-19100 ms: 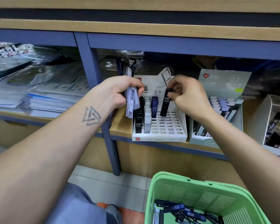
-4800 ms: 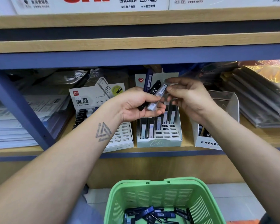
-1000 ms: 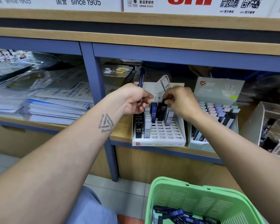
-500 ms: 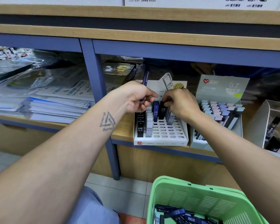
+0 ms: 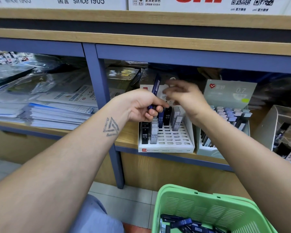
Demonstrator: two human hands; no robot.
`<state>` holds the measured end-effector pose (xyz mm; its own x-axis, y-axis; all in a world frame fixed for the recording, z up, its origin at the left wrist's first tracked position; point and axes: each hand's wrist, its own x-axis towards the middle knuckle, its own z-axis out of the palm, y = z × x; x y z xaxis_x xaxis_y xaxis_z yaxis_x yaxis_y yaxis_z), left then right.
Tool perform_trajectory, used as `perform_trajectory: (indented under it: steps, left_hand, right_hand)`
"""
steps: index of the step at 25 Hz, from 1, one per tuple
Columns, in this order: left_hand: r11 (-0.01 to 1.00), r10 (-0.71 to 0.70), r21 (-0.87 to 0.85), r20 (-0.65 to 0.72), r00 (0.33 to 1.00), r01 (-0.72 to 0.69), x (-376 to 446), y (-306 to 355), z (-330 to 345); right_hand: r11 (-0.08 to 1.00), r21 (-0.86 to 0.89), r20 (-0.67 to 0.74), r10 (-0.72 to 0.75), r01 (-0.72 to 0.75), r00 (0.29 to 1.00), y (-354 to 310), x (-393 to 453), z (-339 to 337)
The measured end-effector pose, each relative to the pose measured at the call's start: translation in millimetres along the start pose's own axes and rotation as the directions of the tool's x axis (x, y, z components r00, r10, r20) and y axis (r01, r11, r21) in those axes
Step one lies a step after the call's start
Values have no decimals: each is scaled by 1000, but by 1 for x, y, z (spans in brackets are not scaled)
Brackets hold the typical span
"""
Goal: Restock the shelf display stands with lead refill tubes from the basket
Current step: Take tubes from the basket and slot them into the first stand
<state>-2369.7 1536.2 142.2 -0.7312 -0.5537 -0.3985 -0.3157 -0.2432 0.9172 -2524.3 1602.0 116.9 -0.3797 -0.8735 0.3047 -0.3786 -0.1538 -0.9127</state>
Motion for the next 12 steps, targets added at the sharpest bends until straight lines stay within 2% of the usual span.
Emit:
perform_trajectory:
  steps: [1, 2, 4, 6, 9, 11, 12]
  left_hand:
    - [1000, -18, 7, 33, 999, 18, 0, 0, 0]
    - [999, -36, 21, 63, 997, 34, -1, 1, 2]
    - [997, -53, 60, 104, 993, 47, -1, 1, 5]
    - [995, -26, 100, 86, 996, 17, -3, 3, 8]
    - [972, 107, 222, -136, 985, -75, -5, 3, 4]
    - [923, 246, 364, -307, 919, -125, -5, -2, -2]
    - [887, 316, 438, -350, 882, -144, -4, -4, -6]
  right_hand:
    - [975, 222, 50, 12, -23, 999, -9, -1, -1]
    - [942, 334, 93, -2, -29, 996, -15, -2, -2]
    - [942, 336, 115, -42, 1, 992, -21, -2, -3]
    - [960, 279, 77, -46, 23, 996, -21, -2, -7]
    - [978, 207, -26, -17, 22, 1000, -19, -4, -17]
    - [979, 205, -37, 15, -7, 999, -17, -6, -22]
    - [975, 219, -19, 44, -39, 999, -16, -7, -23]
